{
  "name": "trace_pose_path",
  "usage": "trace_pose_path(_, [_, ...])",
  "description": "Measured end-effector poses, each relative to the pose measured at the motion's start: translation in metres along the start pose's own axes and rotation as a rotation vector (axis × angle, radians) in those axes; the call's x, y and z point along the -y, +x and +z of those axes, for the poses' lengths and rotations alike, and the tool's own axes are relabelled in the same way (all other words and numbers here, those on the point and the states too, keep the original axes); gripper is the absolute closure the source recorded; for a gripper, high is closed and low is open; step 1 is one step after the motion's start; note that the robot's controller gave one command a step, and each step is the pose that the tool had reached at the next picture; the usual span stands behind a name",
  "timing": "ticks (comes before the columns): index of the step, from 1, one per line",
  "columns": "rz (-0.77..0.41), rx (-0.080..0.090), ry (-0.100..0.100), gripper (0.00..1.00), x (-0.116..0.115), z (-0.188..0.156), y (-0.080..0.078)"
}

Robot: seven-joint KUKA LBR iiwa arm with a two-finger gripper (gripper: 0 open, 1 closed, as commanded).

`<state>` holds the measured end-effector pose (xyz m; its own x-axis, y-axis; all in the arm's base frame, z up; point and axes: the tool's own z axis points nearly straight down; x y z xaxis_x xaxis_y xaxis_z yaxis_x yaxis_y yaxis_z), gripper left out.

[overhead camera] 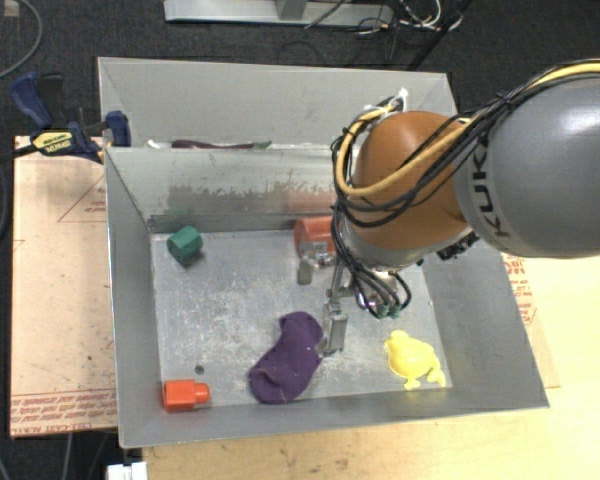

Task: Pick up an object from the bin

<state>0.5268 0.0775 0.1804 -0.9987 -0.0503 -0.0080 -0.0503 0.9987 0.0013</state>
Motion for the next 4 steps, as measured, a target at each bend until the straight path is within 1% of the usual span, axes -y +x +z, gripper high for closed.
trace_pose_path(1, [-0.111, -0.002, -0.001, 0.00, -0.002, 0.052, -0.005])
trace_pose_path(2, [-0.627, 0.002, -0.002, 1.00, -0.002, 0.109, 0.005])
trace_pose_path(3, [-0.627, 0.003, -0.002, 1.00, -0.002, 0.109, 0.005])
trace_pose_path(4, [-1.180, 0.007, -0.002, 1.00, -0.006, 0.011, -0.026])
